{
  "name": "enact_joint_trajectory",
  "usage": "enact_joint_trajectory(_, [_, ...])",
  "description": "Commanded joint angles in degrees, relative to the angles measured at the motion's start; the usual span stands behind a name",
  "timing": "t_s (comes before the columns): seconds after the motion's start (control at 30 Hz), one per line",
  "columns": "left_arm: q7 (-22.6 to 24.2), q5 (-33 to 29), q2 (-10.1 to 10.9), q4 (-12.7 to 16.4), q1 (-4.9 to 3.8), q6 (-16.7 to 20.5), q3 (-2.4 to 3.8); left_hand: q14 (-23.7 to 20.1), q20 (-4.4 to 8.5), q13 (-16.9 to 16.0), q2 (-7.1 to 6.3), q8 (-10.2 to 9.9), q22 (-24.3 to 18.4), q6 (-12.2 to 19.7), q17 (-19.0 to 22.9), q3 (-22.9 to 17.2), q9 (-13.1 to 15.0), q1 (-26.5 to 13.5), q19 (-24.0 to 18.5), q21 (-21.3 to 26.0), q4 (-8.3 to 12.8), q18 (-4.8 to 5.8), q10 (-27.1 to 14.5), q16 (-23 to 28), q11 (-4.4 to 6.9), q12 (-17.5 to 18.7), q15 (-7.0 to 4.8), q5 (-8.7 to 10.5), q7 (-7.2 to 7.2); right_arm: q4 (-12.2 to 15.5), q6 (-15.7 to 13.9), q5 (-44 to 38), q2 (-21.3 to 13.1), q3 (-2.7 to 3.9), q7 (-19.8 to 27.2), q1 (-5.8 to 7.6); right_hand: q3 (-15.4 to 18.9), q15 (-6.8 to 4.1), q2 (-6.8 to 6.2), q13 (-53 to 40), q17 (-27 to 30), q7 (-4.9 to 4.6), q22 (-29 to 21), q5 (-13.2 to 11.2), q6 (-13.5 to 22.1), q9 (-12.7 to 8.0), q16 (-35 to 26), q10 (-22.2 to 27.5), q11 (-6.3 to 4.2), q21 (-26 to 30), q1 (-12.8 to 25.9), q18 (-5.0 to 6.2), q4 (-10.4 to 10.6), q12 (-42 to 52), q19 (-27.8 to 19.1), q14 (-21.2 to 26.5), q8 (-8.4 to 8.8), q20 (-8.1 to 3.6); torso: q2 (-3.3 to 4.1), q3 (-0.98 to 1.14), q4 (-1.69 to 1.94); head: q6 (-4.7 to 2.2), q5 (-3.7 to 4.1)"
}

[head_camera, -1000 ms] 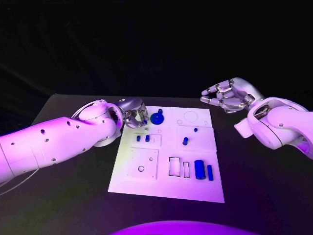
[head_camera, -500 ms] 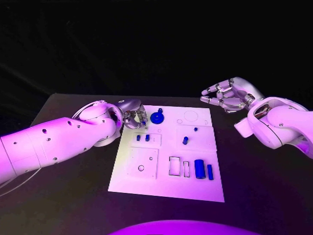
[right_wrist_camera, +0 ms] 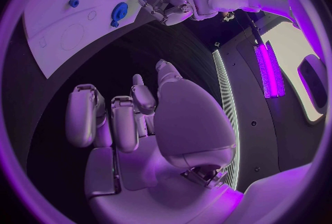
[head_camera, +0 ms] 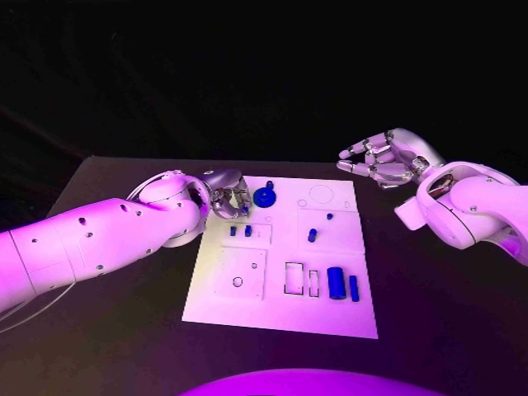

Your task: Assemble the parts on the task board

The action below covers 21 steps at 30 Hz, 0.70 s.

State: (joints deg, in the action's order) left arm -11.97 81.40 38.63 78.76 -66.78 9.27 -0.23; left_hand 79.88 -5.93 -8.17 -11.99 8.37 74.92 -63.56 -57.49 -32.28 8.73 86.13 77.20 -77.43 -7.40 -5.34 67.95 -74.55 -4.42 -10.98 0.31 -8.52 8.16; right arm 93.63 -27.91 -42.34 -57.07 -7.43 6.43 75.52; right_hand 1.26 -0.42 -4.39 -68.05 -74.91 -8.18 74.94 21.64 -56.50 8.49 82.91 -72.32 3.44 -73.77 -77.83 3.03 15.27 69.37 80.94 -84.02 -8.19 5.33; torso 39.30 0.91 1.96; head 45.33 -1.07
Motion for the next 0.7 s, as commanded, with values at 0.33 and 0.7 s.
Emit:
enact_joint_trajectory(0.33, [-0.6,2.6,-0.7,-0.5,0.44,-2.5,-0.03,0.1,0.18,0.0,0.21,-0.4,1.8,-0.3,0.4,0.0,-0.1,-0.6,0.2,0.0,0.1,1.09,0.4,0.1,0.08,0.3,-0.1,0.29,-0.01,0.1,0.2,-0.5,0.0,0.0,0.4,-0.05,0.2,-0.4,0.41,0.0,-5.5,0.1,5.2,0.3,0.0,0.0,-0.2,0.0,-0.1,0.1,0.1,0.87,0.0,0.1,-0.3,-3.5,-0.2,0.08,-0.04,-0.01,-0.02,0.04,-0.06])
enact_joint_trajectory(0.7, [-1.3,3.0,-0.9,-0.8,0.49,-2.4,-0.03,0.0,0.19,-0.1,0.35,-0.5,1.9,-0.5,0.6,-0.1,-0.1,-0.6,0.3,-0.1,0.2,1.11,0.6,0.2,0.16,0.4,-0.14,0.44,-0.12,0.1,0.2,-0.5,0.0,0.0,0.4,-0.05,0.2,-0.4,0.41,0.0,-5.5,0.1,5.2,0.3,0.0,0.0,-0.2,0.0,-0.1,0.1,0.1,0.87,0.0,0.1,-0.3,-3.5,-0.2,0.08,-0.01,-0.03,0.01,0.11,-0.04])
